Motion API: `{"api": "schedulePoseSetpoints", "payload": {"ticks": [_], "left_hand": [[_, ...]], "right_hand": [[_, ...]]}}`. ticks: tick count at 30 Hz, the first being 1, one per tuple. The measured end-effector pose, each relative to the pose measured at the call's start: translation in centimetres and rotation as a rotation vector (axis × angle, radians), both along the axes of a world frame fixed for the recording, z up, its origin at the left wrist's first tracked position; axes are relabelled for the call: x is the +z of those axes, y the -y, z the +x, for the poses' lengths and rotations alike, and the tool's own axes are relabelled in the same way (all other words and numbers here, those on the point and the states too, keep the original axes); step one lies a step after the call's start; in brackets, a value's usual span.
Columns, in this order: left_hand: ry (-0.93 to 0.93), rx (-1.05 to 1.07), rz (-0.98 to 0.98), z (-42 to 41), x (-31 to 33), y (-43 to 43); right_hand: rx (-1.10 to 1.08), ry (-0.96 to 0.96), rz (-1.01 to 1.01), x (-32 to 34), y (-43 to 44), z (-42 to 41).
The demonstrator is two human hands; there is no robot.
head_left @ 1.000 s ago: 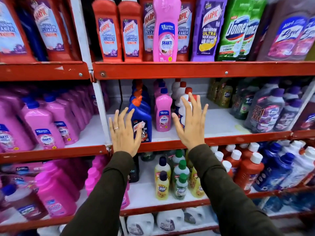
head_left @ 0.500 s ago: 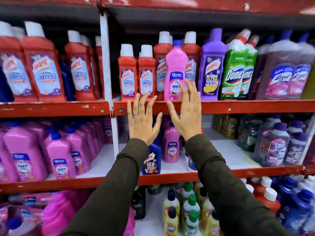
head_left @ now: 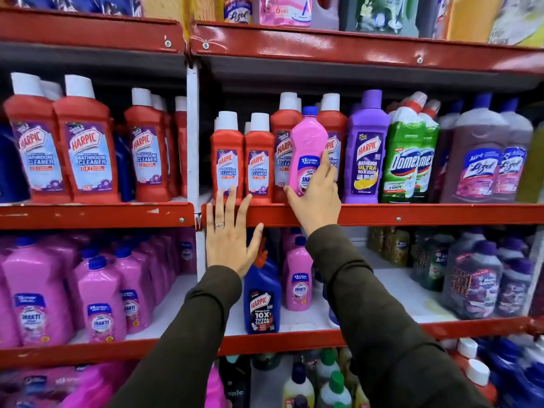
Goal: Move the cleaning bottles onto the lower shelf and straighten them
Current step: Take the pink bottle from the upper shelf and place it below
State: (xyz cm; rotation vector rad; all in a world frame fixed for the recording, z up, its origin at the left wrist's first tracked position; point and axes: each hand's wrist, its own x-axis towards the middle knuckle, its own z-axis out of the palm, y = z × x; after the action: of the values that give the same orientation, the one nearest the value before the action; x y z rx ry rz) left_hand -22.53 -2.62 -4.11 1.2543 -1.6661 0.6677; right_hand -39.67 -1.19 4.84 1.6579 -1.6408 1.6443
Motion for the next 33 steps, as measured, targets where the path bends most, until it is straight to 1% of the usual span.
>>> {"api": "schedulePoseSetpoints", "payload": {"ticks": [4, 9, 12, 15, 19, 24, 29, 33], "left_hand": [[0.01, 0.01, -0.001, 0.1, 0.0, 0.3], [0.014, 0.006, -0.022, 0.2, -0.2, 0.7], [0.01, 0.002, -0.029, 0.1, -0.3, 0.9], [0.009, 0.0, -0.042, 0.0, -0.4, 0.9], [0.003, -0.007, -0.071, -0.1, -1.1, 0.6], [0.008, -0.015, -0.091, -0.4, -4.4, -0.3], [-0.022, 0.006, -0.011, -0.3, -8.3, -0.9], [-0.015, 0.021, 0.064, 0.1, -11.0, -1.2]], "right_hand": [[0.014, -0.01, -0.022, 0.4, -0.2, -0.1], [-0.011, -0.003, -0.115, 2.8, -1.5, -0.5], [-0.029, -0.017, -0.128, 3.5, -2.6, -0.9], [-0.047, -0.019, -0.116, 2.9, -3.6, -1.4], [-0.022, -0.006, -0.112, 0.4, -4.6, -1.6], [0.024, 0.021, -0.119, -3.7, -5.4, -1.5], [0.084, 0.065, -0.117, -8.7, -5.7, -1.4], [0.096, 0.086, -0.064, -12.8, -5.4, -1.6]]}}
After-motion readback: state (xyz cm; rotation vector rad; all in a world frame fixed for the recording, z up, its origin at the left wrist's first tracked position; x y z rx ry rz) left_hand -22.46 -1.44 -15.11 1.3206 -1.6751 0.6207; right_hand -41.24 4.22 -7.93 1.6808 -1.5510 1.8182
